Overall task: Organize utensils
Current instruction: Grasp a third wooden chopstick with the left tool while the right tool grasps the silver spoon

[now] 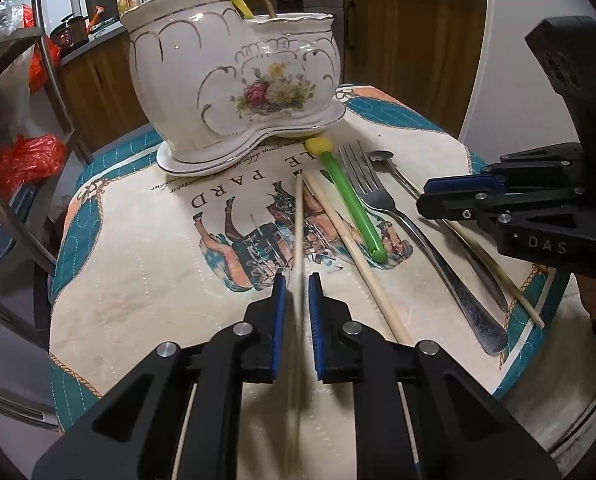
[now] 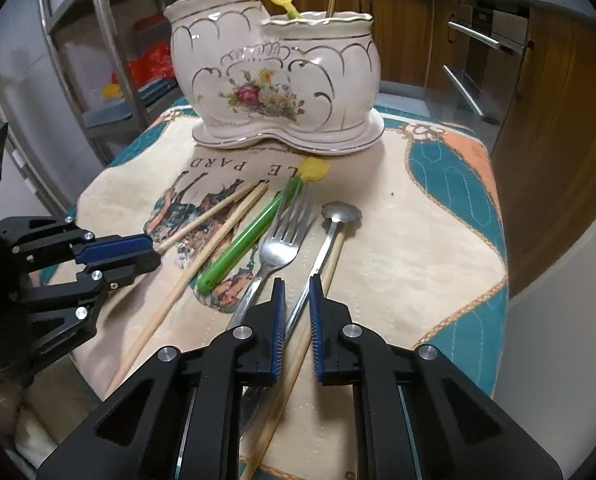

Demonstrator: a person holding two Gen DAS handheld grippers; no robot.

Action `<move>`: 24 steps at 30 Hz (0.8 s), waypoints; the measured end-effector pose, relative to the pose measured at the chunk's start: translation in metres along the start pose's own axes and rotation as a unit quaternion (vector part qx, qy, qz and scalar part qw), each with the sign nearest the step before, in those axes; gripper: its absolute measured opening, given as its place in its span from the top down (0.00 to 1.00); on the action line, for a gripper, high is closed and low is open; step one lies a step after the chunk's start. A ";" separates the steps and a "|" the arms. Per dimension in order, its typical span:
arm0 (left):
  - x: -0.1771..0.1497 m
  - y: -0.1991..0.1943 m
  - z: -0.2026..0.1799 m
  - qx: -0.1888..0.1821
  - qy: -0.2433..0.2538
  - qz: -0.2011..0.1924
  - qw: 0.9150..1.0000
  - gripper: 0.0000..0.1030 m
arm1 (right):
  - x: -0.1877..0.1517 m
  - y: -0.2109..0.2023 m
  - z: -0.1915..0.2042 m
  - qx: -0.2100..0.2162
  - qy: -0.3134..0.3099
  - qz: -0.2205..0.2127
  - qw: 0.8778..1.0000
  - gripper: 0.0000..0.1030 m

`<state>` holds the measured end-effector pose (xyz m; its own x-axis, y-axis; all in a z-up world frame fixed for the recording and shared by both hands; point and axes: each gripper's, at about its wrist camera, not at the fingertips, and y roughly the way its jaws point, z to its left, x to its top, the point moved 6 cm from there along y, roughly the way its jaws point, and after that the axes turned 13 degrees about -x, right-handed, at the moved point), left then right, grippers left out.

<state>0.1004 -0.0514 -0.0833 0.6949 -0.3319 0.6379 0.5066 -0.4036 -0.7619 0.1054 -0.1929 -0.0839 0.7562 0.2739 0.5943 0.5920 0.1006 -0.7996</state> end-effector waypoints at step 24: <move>0.021 0.017 0.010 -0.032 -0.008 0.034 0.999 0.89 | 0.025 0.027 -0.002 -0.020 0.006 0.024 0.999 0.92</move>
<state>0.1293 -0.0565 -0.0838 0.7348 -0.3472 0.5827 0.4246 -0.4345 -0.7943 0.1403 -0.1855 -0.0903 0.7876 0.2651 0.5563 0.5653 0.0484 -0.8234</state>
